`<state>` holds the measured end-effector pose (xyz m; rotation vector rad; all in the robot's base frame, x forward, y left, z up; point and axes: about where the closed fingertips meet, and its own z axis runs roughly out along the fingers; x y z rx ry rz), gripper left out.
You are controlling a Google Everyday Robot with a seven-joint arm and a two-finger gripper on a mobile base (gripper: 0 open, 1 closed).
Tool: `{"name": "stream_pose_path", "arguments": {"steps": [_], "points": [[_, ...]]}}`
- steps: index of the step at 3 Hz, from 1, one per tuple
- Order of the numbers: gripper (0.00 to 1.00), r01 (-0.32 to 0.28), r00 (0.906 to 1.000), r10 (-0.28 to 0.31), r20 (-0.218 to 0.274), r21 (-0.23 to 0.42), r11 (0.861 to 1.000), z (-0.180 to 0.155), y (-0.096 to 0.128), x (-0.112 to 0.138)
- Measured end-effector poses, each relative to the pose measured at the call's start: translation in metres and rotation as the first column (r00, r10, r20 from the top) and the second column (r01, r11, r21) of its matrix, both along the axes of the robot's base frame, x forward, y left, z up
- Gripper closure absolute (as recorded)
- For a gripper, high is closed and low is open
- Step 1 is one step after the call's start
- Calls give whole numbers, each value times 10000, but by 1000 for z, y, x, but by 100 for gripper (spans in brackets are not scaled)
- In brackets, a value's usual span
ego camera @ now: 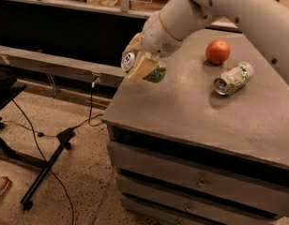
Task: Place green can upright
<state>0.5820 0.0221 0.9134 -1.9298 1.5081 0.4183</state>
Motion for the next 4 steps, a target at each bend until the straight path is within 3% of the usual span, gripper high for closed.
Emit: {"name": "stream_pose_path", "arguments": {"steps": [1,2,3,4], "points": [[100,-130,9999,133,-10,1482,9889,11,-13,-10],[100,-26,9999,49,-140,1630,9866,12,-16,-11],[100,16,9988,123,-476,2810,9597,21,-17,-13],[100,253,9929,280,-1155,4358,8997,48,-26,-21]]}}
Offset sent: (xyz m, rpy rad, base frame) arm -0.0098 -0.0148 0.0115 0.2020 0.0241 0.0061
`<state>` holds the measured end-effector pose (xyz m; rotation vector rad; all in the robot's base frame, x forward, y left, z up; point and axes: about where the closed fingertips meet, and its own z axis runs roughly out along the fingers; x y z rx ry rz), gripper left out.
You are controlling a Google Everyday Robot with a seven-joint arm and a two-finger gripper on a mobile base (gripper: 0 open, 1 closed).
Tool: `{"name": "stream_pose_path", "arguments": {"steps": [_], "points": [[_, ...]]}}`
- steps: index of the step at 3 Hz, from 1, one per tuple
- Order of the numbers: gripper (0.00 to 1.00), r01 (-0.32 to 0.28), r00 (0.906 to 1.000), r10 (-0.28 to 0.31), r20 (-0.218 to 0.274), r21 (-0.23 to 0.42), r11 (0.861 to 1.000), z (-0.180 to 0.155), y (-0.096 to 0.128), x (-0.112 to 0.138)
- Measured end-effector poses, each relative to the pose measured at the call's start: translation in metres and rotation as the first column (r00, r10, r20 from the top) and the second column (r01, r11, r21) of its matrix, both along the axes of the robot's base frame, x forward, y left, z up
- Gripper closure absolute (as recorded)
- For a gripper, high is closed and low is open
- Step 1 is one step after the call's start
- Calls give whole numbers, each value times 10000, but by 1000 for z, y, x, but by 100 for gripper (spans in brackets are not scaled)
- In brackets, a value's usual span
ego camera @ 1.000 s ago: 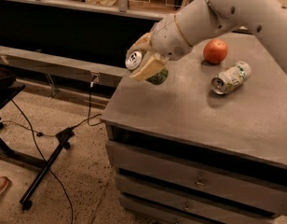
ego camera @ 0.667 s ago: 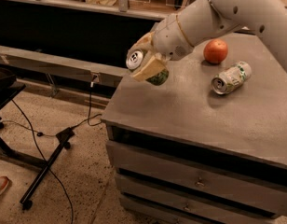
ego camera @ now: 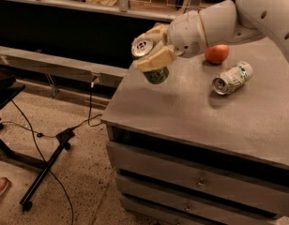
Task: Place green can upright
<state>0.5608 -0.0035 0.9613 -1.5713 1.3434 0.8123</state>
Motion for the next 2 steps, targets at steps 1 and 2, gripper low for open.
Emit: {"name": "stream_pose_path", "arguments": {"steps": [1,2], "points": [[78,470,9926,-410,-1144,507,9976,7,-17,-16],[54,673,9805,-411,-1920,1321,9889,-16,-10,-24]]}}
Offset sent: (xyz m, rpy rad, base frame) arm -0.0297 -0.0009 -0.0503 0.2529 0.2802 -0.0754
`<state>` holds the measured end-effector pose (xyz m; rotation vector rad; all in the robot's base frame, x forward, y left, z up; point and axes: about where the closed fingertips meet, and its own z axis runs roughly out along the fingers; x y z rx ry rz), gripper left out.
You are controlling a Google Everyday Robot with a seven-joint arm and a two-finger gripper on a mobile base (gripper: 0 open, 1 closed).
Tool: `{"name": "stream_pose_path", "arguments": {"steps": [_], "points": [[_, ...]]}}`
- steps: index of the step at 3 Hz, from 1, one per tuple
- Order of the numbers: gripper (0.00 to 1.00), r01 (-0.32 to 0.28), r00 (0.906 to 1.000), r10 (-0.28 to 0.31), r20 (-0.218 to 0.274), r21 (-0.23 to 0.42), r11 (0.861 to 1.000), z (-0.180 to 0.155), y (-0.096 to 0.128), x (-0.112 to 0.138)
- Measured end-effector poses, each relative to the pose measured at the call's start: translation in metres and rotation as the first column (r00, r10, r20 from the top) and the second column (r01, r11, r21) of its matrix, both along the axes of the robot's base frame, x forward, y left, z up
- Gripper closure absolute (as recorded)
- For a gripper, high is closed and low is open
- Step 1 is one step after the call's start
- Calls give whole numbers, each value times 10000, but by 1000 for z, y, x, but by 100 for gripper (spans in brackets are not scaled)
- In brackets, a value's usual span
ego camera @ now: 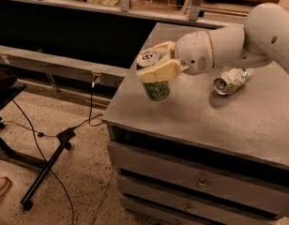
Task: Place green can upright
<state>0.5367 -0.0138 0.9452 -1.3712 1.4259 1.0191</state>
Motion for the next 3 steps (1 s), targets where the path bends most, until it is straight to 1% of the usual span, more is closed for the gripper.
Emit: {"name": "stream_pose_path", "arguments": {"steps": [1,2,3], "points": [[31,22,9984,45,-571,1164,9932,-20,15,-3],[8,-37,9979,123,-643,1314,9913,-21,21,-5],[0,-71,9979,154,-630,1291,9916,-20,22,-5]]}}
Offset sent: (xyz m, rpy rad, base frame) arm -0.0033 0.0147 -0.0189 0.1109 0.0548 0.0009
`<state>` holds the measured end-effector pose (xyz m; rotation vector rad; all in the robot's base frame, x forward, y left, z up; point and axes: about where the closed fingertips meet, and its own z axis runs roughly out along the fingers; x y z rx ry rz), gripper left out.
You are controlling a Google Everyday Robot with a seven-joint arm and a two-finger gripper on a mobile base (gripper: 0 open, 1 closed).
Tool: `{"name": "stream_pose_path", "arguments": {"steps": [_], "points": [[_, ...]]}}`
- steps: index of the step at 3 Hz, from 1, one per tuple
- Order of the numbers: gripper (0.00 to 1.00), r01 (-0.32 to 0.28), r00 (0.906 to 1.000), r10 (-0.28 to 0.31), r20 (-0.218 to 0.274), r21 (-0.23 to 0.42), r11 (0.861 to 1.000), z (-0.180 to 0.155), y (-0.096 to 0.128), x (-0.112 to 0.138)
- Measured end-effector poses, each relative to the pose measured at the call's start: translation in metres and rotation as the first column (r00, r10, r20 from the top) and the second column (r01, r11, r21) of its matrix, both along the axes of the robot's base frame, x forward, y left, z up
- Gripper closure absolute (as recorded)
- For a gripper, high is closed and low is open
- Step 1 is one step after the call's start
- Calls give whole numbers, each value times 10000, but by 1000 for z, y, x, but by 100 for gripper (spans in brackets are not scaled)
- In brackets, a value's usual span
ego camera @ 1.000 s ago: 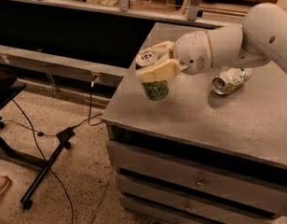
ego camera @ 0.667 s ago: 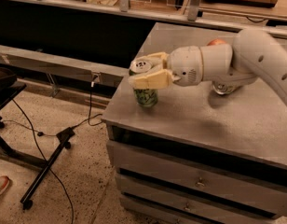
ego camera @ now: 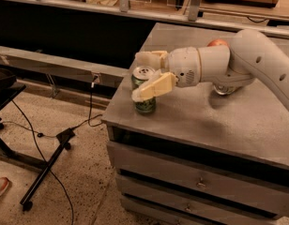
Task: Place green can upright
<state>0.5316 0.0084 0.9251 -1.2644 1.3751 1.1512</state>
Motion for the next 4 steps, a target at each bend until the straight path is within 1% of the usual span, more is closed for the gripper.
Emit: {"name": "stream_pose_path", "arguments": {"steps": [1,2,3,4], "points": [[0,1,10000,-1,17,-12,10000,0,0,0],[0,225,9940,-144,1082,-742,9970,16,-20,-3],[0,59,9712,173,2377,-966,9953,39,-52,-10],[0,-97,9691,333,2444,-970,9952,41,-49,-13]]}}
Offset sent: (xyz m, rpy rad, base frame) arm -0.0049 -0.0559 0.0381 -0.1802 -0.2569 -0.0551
